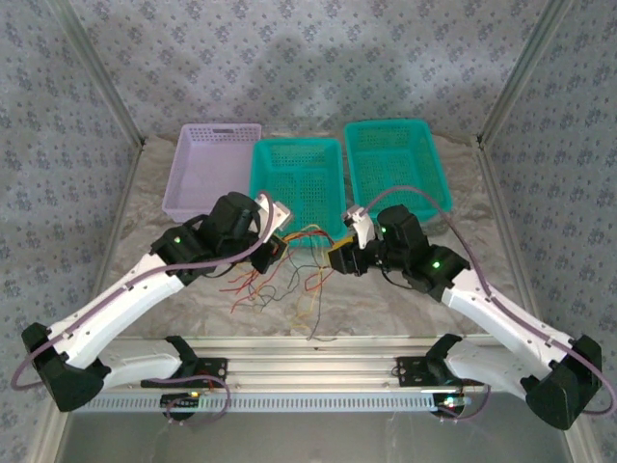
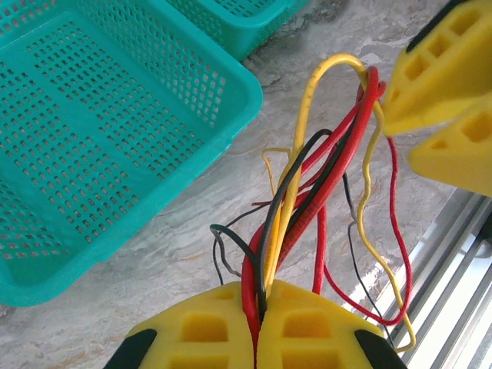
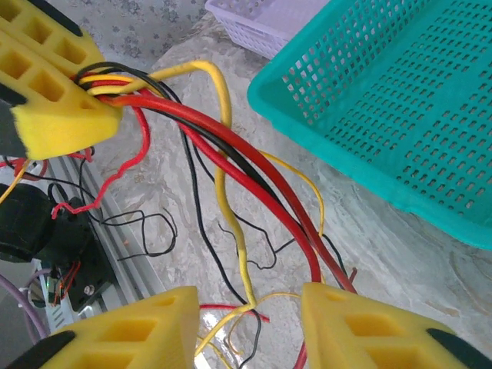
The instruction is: Untangle the cables
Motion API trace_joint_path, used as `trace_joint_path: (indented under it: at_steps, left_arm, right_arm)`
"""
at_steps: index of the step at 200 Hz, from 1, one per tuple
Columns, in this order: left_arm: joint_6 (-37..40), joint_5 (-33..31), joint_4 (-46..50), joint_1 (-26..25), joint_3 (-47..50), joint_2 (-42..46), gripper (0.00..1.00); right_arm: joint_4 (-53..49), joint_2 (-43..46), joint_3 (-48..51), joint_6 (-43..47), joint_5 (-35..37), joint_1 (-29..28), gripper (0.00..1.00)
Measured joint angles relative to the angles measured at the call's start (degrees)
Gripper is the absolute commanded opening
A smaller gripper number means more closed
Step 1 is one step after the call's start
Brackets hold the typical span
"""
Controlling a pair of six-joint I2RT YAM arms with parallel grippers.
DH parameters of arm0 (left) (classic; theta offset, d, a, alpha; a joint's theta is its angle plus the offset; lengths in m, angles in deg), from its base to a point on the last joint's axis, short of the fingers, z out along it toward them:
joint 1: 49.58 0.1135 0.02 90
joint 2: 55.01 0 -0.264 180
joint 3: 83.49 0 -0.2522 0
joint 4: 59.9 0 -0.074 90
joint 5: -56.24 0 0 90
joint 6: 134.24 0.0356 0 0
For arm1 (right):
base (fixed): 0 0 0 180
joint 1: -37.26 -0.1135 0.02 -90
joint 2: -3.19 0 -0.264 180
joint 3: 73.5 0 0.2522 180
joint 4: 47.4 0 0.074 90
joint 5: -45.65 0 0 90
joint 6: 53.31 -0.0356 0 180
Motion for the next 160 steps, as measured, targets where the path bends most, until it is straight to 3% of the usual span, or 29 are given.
trace_joint_path:
  at_steps: [22,40,61,83,131,160]
  left_arm:
    - [-0.13,0.35,-0.37,0.15,0.02,0.07,0.00]
    - [-0.13,0.59,-0.42,0.26,0.07,0.37,0.00]
    - [-0.13,0.76,-0.42,0.31,0.07,0.61,0.00]
    - [-0.13,0.81,-0.42,0.52,0.07,0.63,0.00]
    - [-0.13,1.29,-0.42,0.63,0.17,0.63,0.00]
    - [-0.13,1.44,-0.42,0.63,0.17,0.63,0.00]
  right_arm:
    - [0.20,-0.33,0.00,-0.33,0.55,0.02,0.23]
    - [0.17,-0.33,0.00,-0.37,1.70,0.00,0.31]
    - [0.00,-0.13,0.00,0.13,3.52,-0.11,0.31]
    - [-0.22,0.92,0.00,0.13,4.96,-0.11,0.20]
    - [0.00,1.25,0.26,0.31,4.98,-0.52,0.22]
    - [0.04,1.09,0.35,0.28,4.98,-0.74,0.11]
